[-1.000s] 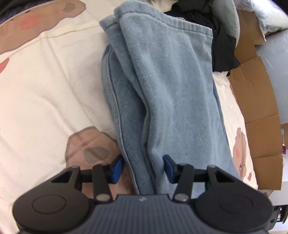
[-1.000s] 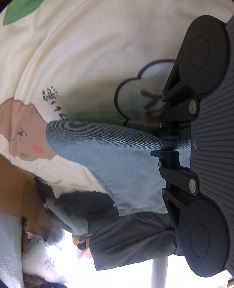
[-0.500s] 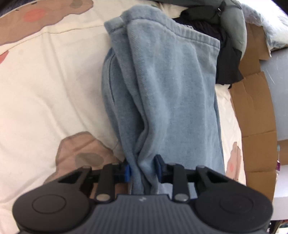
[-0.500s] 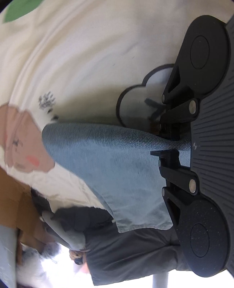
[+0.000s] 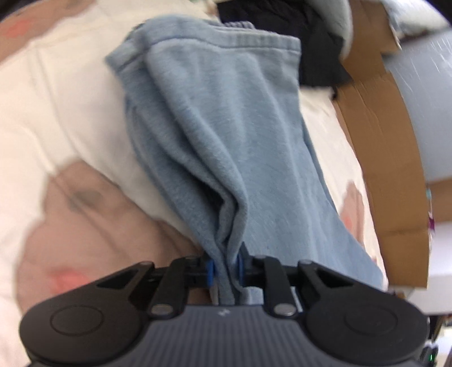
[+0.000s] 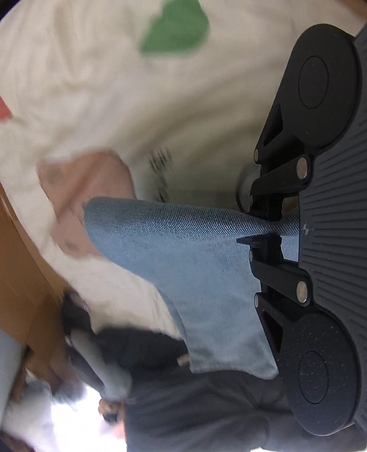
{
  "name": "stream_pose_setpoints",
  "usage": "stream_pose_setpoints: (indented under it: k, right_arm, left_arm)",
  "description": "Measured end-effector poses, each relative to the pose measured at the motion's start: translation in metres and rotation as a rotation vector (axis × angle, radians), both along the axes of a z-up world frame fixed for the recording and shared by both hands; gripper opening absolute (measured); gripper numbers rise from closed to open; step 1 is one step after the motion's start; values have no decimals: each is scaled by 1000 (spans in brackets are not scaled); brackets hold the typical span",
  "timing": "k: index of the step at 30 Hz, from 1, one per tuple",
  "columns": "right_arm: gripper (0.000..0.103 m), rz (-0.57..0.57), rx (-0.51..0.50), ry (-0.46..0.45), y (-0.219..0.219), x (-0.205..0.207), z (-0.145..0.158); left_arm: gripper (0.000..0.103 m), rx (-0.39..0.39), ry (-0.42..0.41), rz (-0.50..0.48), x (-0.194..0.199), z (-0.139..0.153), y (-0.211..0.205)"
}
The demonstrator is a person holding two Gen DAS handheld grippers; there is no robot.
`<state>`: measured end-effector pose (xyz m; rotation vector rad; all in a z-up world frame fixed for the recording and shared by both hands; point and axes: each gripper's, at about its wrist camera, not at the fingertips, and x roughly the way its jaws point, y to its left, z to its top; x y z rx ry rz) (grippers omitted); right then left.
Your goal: Fold clothes
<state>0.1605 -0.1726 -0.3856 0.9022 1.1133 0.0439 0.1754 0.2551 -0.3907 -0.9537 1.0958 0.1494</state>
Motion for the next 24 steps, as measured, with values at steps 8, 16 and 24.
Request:
stream_pose_setpoints:
  k: [8, 16, 24]
  right_arm:
    - [5, -69, -97, 75, -64, -20, 20]
    - [4, -88, -164, 77, -102, -38, 44]
    - [4, -128, -224, 107, -138, -53, 60]
  left_arm:
    - [17, -38, 22, -152, 6, -4, -74]
    - [24, -85, 23, -278, 3, -3, -108]
    - [40, 2, -17, -345, -6, 16, -103]
